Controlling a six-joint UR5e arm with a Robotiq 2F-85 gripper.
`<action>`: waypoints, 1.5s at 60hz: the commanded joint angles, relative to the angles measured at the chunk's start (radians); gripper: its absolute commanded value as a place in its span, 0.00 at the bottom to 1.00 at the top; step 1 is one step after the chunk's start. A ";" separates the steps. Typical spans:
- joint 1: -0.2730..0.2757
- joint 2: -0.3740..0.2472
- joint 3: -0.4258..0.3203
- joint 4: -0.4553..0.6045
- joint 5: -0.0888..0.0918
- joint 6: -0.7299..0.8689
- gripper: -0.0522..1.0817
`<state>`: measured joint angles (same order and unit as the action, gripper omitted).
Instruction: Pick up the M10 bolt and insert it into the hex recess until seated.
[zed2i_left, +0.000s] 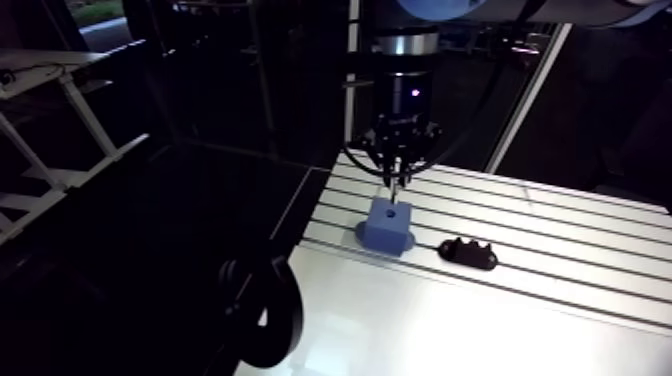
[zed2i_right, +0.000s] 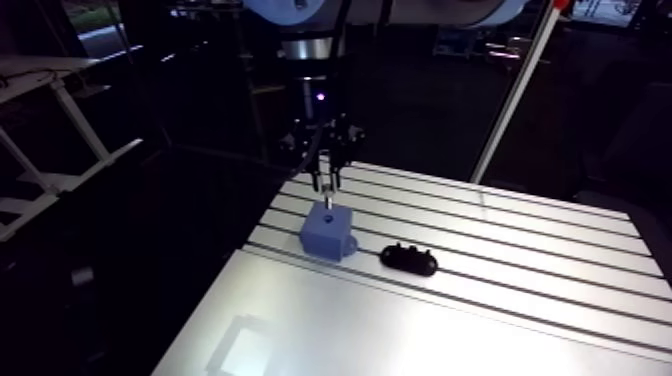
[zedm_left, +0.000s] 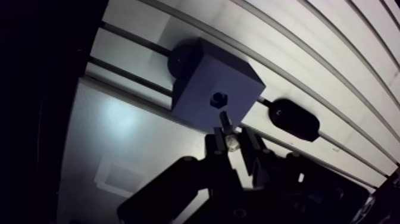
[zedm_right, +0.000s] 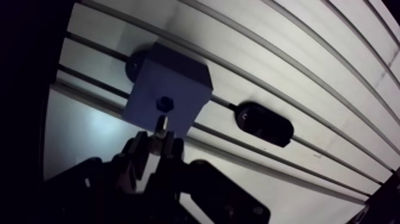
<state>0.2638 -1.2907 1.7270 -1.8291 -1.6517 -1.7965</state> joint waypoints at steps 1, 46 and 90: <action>0.002 0.002 0.004 -0.015 0.000 -0.001 1.00; 0.005 0.009 0.039 -0.080 -0.006 -0.001 1.00; 0.008 0.014 0.049 -0.082 -0.006 -0.002 1.00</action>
<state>0.2708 -1.2785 1.7735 -1.9090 -1.6564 -1.7978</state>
